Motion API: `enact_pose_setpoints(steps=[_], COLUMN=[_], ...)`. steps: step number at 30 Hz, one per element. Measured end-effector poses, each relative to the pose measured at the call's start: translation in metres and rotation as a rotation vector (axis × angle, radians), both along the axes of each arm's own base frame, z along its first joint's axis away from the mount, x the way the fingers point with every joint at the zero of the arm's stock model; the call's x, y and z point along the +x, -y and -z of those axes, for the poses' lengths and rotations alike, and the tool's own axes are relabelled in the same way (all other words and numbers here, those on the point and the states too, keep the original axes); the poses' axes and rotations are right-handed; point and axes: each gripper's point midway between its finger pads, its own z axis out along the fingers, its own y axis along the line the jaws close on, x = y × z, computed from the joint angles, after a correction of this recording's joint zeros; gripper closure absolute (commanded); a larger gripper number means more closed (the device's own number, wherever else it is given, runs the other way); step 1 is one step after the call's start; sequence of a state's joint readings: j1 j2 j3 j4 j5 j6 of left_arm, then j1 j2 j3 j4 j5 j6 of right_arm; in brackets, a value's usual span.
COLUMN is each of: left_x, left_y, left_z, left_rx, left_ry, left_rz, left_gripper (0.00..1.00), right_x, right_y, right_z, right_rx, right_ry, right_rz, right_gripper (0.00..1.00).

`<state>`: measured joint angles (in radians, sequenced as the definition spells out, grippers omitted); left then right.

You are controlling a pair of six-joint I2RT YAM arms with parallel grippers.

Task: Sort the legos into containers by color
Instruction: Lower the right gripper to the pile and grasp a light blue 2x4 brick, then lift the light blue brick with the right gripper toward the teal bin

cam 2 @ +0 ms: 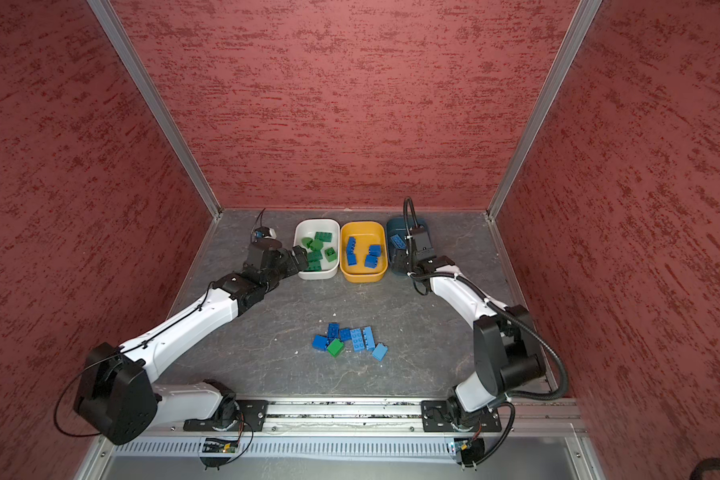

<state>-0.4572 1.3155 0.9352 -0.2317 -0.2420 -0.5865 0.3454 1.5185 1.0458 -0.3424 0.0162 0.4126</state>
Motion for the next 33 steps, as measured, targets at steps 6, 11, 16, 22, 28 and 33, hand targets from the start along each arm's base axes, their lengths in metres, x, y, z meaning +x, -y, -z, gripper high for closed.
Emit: enact_pose_setpoints(steps=[6,11,16,22,28,33], left_x=[0.003,0.006,-0.002,-0.018,-0.024,-0.023], left_y=[0.009,0.026,0.049,0.057,0.05,0.05], left_z=[0.009,0.011,0.015,0.031,0.041,0.041], left_rx=[-0.016,-0.063,-0.074,-0.05,-0.034,-0.037], left_ry=[-0.02,-0.02,-0.028,-0.069,-0.09,-0.09], left_rz=[0.03,0.1,0.224,0.286,0.267,0.261], left_gripper=[0.01,0.01,0.01,0.01,0.01,0.01], right_x=[-0.072,-0.123,-0.168,-0.19,-0.194,-0.196], right_y=[-0.038,-0.072,-0.094,-0.095,-0.095,-0.1], right_z=[0.018,0.04,0.065,0.084,0.099,0.113], right_rx=[0.051,0.055,0.014,-0.05,-0.099,-0.141], right_ry=[-0.093,-0.177,-0.242,-0.271,-0.298,-0.334], right_rz=[-0.15,-0.266,-0.365,-0.414,-0.425,-0.439], right_gripper=[0.26,0.27,0.34,0.5,0.57,0.61])
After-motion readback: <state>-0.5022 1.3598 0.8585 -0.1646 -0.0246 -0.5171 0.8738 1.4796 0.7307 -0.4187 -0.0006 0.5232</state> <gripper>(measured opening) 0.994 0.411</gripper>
